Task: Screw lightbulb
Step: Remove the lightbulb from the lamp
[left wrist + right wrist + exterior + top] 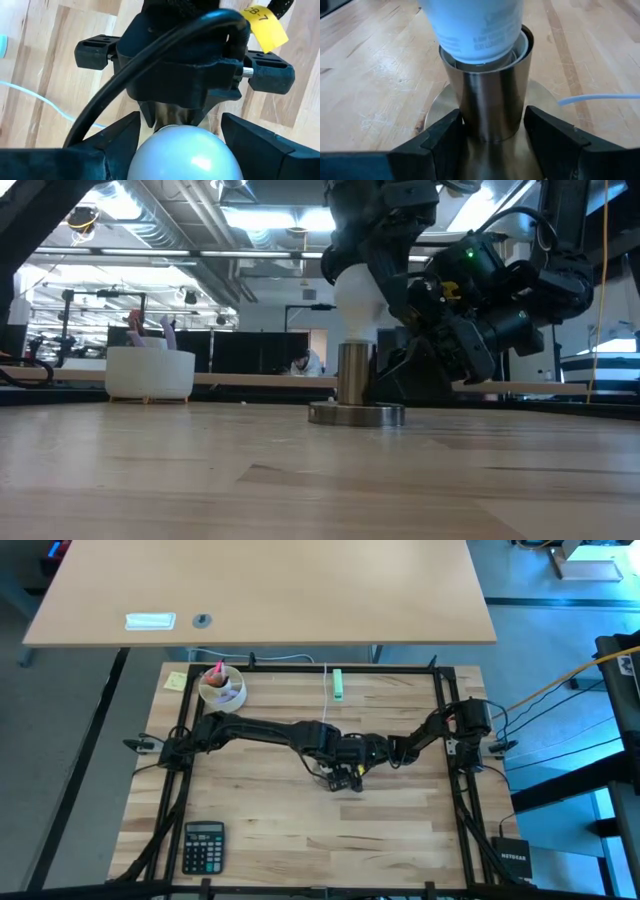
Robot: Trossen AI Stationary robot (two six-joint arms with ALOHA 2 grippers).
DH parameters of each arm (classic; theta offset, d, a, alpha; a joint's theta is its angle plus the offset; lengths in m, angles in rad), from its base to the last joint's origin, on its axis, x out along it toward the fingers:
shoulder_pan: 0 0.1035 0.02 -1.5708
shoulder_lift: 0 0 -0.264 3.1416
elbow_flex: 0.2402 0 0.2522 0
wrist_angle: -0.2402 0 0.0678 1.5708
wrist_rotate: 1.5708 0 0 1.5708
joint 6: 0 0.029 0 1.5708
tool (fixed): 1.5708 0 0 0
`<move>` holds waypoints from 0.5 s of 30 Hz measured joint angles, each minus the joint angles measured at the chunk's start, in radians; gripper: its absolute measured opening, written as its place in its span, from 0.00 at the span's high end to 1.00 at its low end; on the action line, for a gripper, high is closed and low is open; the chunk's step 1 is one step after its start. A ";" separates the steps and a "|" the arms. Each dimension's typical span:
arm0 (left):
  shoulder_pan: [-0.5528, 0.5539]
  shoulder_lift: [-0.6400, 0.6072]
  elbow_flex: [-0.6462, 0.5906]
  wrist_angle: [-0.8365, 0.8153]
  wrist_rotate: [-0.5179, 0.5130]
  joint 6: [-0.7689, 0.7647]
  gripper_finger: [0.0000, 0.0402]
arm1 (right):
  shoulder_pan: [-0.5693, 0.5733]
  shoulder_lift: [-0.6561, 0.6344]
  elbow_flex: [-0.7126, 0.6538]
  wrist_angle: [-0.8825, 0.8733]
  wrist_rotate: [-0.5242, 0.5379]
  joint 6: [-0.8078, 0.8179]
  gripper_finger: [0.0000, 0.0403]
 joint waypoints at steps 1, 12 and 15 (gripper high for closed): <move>0.000 0.000 0.001 0.000 0.000 0.005 0.32 | 0.000 0.000 0.000 0.002 -0.001 0.001 0.44; -0.011 -0.028 0.035 -0.047 -0.032 0.075 0.18 | 0.000 0.000 0.002 0.010 -0.004 0.001 0.44; -0.020 -0.043 0.061 -0.085 -0.042 0.098 0.18 | 0.000 0.000 0.004 0.007 -0.004 0.005 0.44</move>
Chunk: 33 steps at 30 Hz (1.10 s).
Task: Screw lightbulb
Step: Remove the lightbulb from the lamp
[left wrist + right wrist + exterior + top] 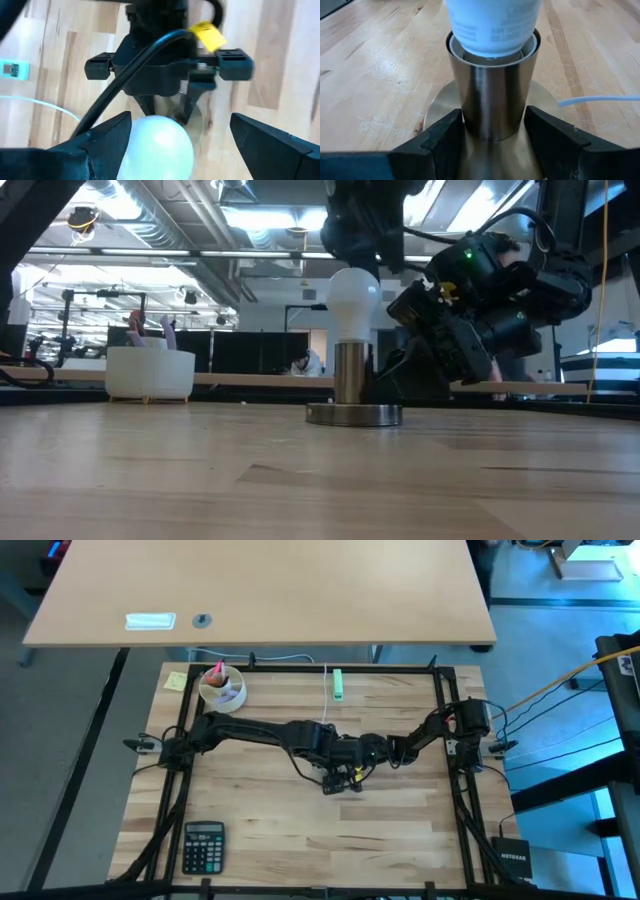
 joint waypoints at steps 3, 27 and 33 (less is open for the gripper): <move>-0.001 -0.015 0.007 -0.021 -0.001 0.023 0.20 | 0.000 0.000 0.003 -0.008 0.000 0.005 0.44; -0.004 -0.036 0.008 0.131 -0.022 0.169 0.23 | 0.000 0.000 -0.003 0.012 -0.002 0.019 0.44; -0.010 -0.036 0.008 0.133 -0.017 0.145 0.22 | 0.000 0.000 -0.003 0.011 -0.002 0.020 0.44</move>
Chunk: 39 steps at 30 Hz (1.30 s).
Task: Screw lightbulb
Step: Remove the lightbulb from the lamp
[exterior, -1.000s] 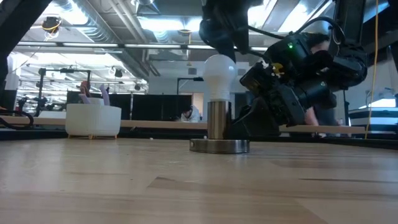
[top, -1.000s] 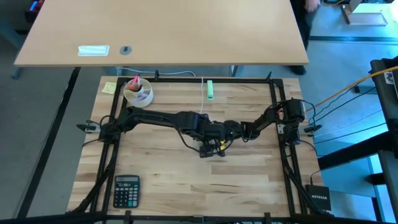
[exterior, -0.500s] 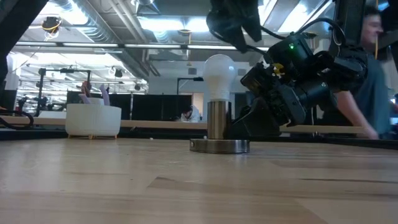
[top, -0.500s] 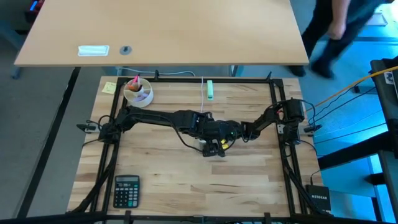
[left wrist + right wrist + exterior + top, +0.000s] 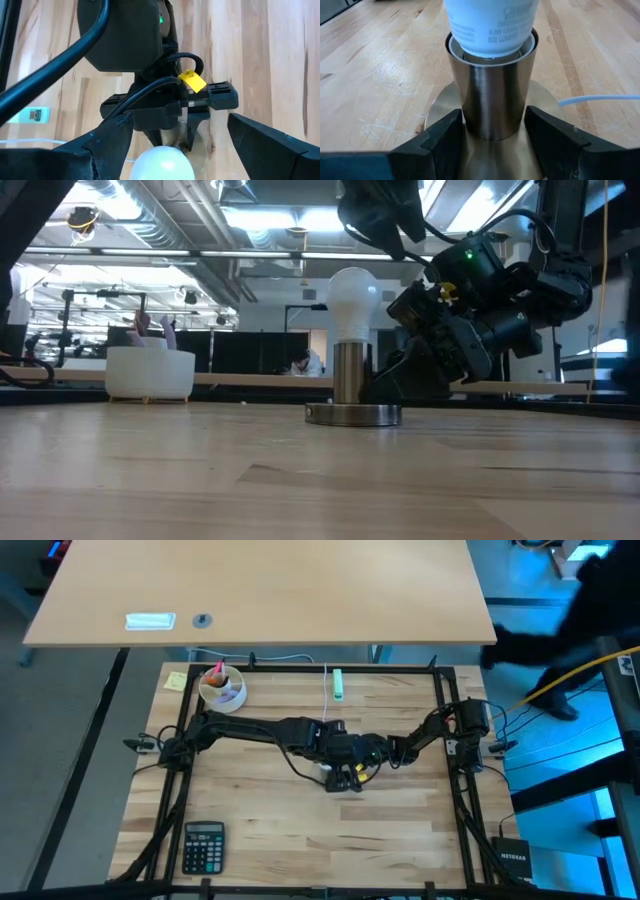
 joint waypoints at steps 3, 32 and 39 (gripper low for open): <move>-0.006 0.000 0.000 -0.008 0.029 0.056 0.18 | 0.000 0.000 0.000 0.000 0.000 0.000 0.44; -0.048 -0.006 0.046 -0.079 -0.018 0.069 0.01 | 0.000 0.000 0.002 -0.008 -0.001 0.006 0.44; -0.097 -0.010 0.058 -0.152 -0.047 0.122 0.01 | 0.000 -0.001 0.005 -0.027 0.002 0.007 0.44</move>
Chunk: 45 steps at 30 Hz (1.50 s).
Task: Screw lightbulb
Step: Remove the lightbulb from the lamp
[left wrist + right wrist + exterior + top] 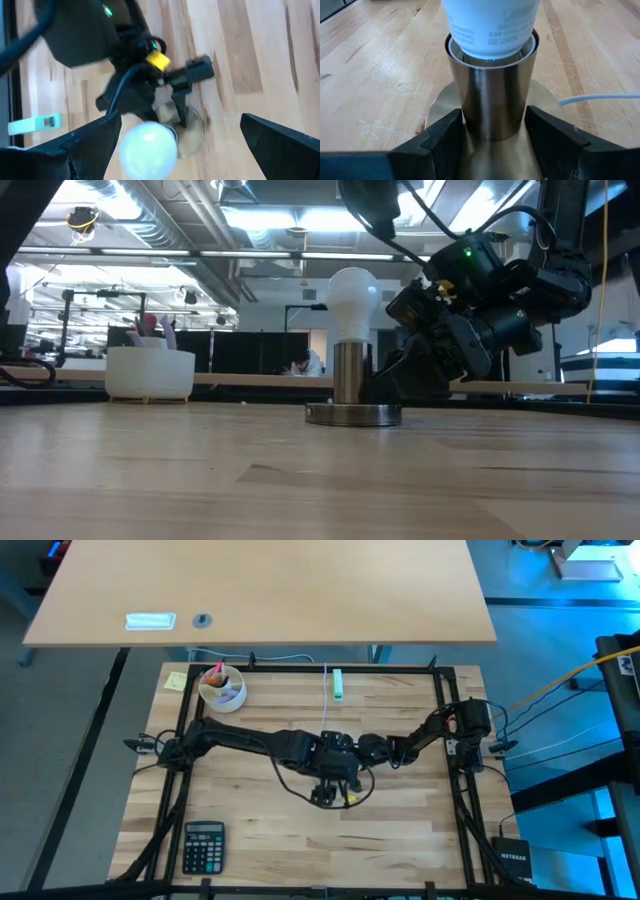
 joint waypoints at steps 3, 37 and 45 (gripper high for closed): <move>-0.009 0.000 0.000 -0.049 0.001 -0.010 0.01 | 0.000 -0.001 0.002 -0.013 0.003 0.001 0.44; 0.081 -0.001 -0.012 0.343 0.648 -0.028 0.01 | 0.000 0.001 0.018 -0.023 -0.002 -0.001 0.44; 0.088 0.000 -0.013 0.197 0.771 -0.070 0.01 | 0.000 0.001 0.018 -0.023 -0.003 -0.001 0.44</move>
